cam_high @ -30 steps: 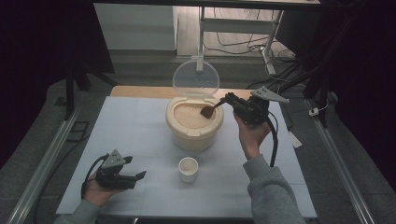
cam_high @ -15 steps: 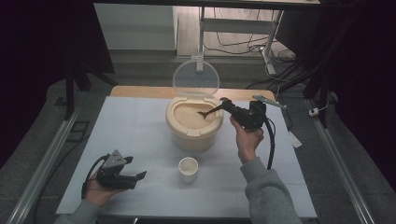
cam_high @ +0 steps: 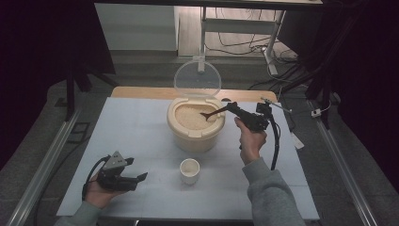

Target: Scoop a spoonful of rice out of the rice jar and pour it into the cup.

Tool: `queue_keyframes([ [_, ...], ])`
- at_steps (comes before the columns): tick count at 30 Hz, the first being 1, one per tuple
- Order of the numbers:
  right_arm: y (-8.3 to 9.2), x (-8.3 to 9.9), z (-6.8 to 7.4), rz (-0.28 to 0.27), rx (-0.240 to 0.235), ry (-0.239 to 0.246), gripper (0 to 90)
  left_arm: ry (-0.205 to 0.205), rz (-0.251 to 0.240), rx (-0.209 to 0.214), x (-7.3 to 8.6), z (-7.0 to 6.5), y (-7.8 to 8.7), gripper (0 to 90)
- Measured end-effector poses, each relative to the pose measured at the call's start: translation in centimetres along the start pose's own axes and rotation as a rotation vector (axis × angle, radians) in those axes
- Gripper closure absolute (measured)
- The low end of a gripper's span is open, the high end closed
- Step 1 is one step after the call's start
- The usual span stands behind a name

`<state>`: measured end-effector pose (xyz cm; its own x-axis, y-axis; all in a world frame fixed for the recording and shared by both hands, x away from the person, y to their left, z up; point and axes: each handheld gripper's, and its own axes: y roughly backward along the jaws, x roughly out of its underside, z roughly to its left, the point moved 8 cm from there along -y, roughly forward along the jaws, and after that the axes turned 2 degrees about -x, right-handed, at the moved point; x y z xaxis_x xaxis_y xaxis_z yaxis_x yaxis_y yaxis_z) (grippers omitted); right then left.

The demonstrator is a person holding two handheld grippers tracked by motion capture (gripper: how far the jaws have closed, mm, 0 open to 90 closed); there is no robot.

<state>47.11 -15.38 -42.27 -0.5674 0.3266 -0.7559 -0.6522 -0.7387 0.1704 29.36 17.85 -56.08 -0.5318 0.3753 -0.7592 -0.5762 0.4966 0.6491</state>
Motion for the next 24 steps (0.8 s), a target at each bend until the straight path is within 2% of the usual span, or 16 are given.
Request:
queue_keyframes([
  [5, 0.33, -0.2, -0.13, -0.002, -0.022, -0.045, 83.3, -0.002, 0.001, 0.0, -0.01, -0.04, -0.02, 20.8],
  [10, 0.44, -0.26, -0.49, 0.002, -0.017, -0.084, 83.2, -0.006, 0.001, -0.003, -0.01, -0.07, 0.0, 20.8],
  [16, 0.63, -0.52, -0.83, -0.002, -0.038, -0.143, 83.2, -0.008, 0.002, -0.004, 0.01, -0.04, -0.03, 20.8],
  [24, 1.02, -0.72, -1.03, -0.006, -0.059, -0.184, 83.2, -0.01, 0.001, -0.005, 0.0, -0.04, 0.01, 20.9],
])
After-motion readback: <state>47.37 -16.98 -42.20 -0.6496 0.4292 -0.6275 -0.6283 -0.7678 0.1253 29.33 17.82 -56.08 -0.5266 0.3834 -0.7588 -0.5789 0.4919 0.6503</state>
